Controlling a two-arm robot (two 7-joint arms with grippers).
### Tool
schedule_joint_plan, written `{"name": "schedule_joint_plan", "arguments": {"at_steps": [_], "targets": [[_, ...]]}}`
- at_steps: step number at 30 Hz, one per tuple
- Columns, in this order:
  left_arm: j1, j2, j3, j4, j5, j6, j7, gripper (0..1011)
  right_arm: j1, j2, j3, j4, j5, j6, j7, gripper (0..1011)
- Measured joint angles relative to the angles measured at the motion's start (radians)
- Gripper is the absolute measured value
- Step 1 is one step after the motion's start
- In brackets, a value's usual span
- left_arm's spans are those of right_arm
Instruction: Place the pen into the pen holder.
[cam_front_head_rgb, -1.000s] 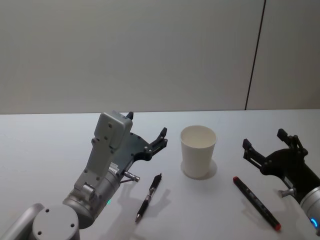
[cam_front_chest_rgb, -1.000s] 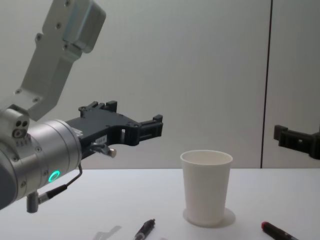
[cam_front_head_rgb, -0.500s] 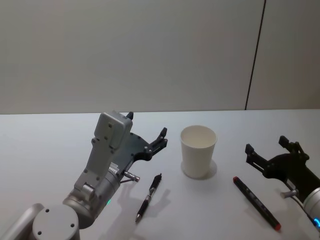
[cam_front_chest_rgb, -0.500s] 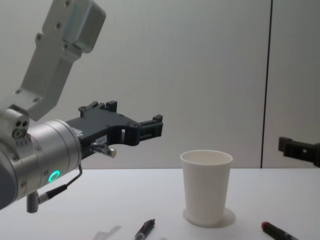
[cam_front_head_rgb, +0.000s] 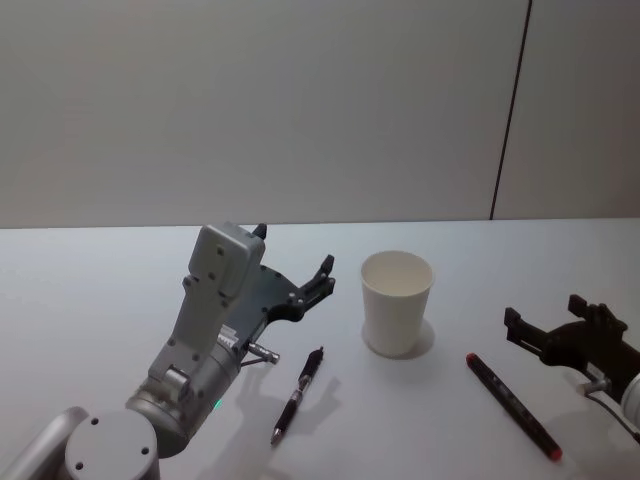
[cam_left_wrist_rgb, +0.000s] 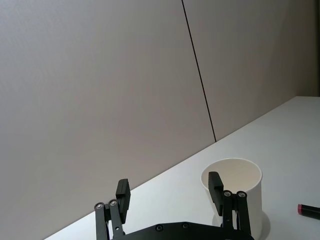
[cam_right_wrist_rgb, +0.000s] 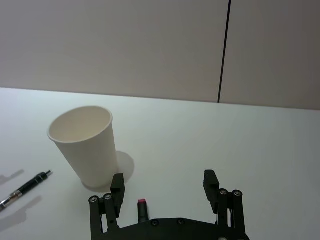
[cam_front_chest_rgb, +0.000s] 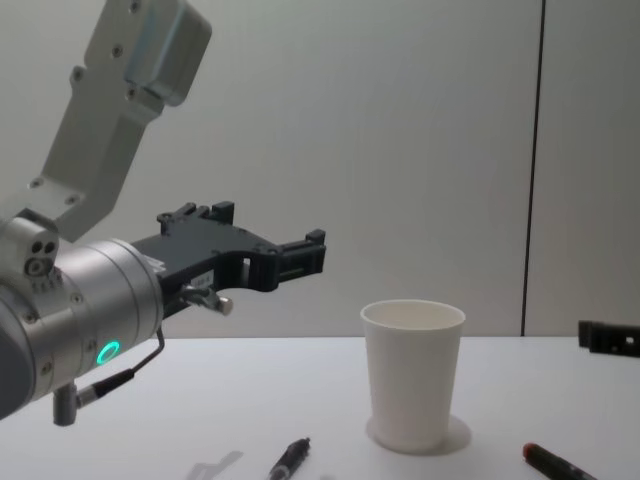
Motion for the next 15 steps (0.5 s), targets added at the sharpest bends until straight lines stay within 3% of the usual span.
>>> {"name": "schedule_joint_plan", "arguments": {"at_steps": [7, 15], "targets": [[0.0, 0.0, 0.0, 0.0, 0.0, 0.0, 0.0, 1003, 0.035, -0.003, -0.002, 0.015, -0.018, 0.098, 0.0, 1002], [0.0, 0.0, 0.0, 0.0, 0.0, 0.0, 0.0, 1003, 0.095, -0.028, -0.021, 0.046, -0.072, 0.236, -0.008, 1001]]}}
